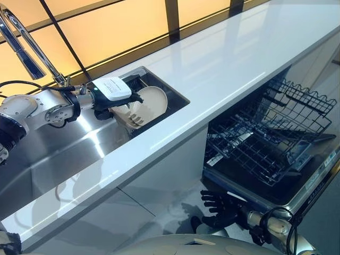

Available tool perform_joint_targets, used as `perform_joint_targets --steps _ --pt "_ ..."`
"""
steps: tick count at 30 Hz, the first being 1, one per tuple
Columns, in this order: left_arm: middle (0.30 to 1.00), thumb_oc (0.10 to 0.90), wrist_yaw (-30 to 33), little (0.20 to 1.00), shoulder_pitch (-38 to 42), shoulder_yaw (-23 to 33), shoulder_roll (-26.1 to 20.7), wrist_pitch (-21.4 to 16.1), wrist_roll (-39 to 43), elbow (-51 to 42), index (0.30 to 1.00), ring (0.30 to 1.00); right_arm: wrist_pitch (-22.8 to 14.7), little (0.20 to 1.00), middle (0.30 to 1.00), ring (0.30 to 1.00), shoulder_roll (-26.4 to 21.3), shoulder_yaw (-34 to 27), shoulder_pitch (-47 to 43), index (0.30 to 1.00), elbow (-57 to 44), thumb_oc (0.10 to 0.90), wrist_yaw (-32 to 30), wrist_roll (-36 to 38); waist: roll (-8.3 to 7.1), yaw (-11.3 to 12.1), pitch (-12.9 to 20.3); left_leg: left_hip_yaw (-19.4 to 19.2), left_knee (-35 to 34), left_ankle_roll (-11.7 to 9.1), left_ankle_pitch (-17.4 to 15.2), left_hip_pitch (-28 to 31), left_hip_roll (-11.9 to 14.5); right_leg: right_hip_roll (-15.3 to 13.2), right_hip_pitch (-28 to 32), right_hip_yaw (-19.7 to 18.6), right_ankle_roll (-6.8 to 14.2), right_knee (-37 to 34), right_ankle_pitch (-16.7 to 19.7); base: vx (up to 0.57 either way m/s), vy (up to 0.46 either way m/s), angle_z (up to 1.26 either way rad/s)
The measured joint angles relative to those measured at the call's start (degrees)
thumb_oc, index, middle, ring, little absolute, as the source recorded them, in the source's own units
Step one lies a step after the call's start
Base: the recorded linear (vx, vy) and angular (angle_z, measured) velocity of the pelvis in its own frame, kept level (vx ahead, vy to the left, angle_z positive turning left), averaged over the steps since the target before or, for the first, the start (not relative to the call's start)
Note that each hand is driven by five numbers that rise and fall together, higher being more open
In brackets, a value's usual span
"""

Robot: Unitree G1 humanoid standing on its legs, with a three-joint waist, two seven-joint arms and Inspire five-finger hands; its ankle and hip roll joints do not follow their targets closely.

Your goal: Pick up plates and place into dishwasher.

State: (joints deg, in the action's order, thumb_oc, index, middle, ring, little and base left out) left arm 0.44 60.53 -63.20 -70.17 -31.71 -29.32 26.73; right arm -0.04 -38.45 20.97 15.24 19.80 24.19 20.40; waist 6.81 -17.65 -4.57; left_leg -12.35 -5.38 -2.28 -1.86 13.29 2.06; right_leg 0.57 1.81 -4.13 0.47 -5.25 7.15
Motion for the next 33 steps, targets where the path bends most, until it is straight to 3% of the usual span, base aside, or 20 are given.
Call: perform_joint_targets --steps 9,26,27,28,29,30,33 --pt "0.900 0.800 -2.42 0.900 -2.87 0.00 0.51 0.31 0.00 0.99 0.900 0.900 -0.22 0.900 0.900 0.900 -1.00 -0.34 0.52 0.900 -1.58 0.800 -0.05 0.04 -0.95 -0.55 -0.93 -0.16 0.02 0.00 -0.04 -0.06 0.02 0.02 -0.11 -0.18 -0.04 0.01 0.04 0.00 0.000 0.00" --pt "0.900 0.800 -4.37 0.900 -5.86 0.25 0.69 1.80 -0.02 1.53 0.900 0.900 -0.28 0.900 0.900 0.900 -1.06 -0.39 0.67 0.900 -1.98 0.800 -0.33 0.04 -0.95 -0.49 -1.13 0.04 0.00 0.05 -0.10 -0.02 0.09 -0.03 0.06 -0.02 -0.01 0.00 0.00 0.00 0.000 0.00" --pt "0.575 0.421 -4.36 0.521 -5.86 0.63 1.57 1.83 -0.02 2.90 0.575 0.575 -0.28 0.900 0.900 0.900 -1.07 -0.45 0.80 0.900 -1.99 0.800 -0.34 0.04 -0.95 -0.51 -1.13 0.02 0.00 0.05 -0.10 -0.01 0.08 -0.02 0.05 -0.05 -0.01 0.00 0.00 0.00 0.000 0.00" --pt "0.429 0.251 -4.33 0.351 -5.87 1.15 2.52 1.91 -0.03 4.50 0.429 0.429 -0.28 0.900 0.900 0.900 -1.07 -0.45 0.81 0.900 -2.04 0.800 -0.35 0.04 -0.97 -0.48 -1.14 0.01 0.01 0.05 -0.09 -0.02 0.07 -0.03 0.04 -0.05 -0.01 0.01 0.00 0.00 0.000 0.00" --pt "0.342 0.149 -4.28 0.249 -5.87 1.43 2.79 2.10 -0.04 4.94 0.342 0.342 -0.28 0.900 0.900 0.900 -1.07 -0.45 0.81 0.900 -2.07 0.800 -0.36 0.04 -0.99 -0.49 -1.15 0.01 0.00 0.05 -0.10 -0.02 0.06 -0.03 0.04 -0.05 -0.01 0.01 0.00 0.00 0.000 0.00" --pt "0.300 0.100 -4.28 0.200 -5.87 2.11 2.90 2.49 -0.05 5.19 0.300 0.300 -0.28 0.900 0.900 0.900 -1.07 -0.45 0.81 0.900 -2.10 0.800 -0.37 0.03 -1.02 -0.52 -1.18 -0.05 0.01 0.05 -0.09 -0.02 0.06 0.00 0.01 -0.10 -0.01 0.01 0.00 0.00 0.000 0.00" --pt "0.300 0.100 -4.27 0.200 -5.87 2.92 3.13 2.95 -0.05 6.47 0.300 0.300 -0.35 0.900 0.900 0.900 -1.07 -0.48 0.86 0.900 -2.11 0.800 -0.37 0.03 -1.04 -0.71 -1.19 -0.16 0.01 0.04 -0.11 -0.08 0.03 0.04 -0.13 -0.20 -0.01 0.01 0.00 0.00 0.000 0.00"
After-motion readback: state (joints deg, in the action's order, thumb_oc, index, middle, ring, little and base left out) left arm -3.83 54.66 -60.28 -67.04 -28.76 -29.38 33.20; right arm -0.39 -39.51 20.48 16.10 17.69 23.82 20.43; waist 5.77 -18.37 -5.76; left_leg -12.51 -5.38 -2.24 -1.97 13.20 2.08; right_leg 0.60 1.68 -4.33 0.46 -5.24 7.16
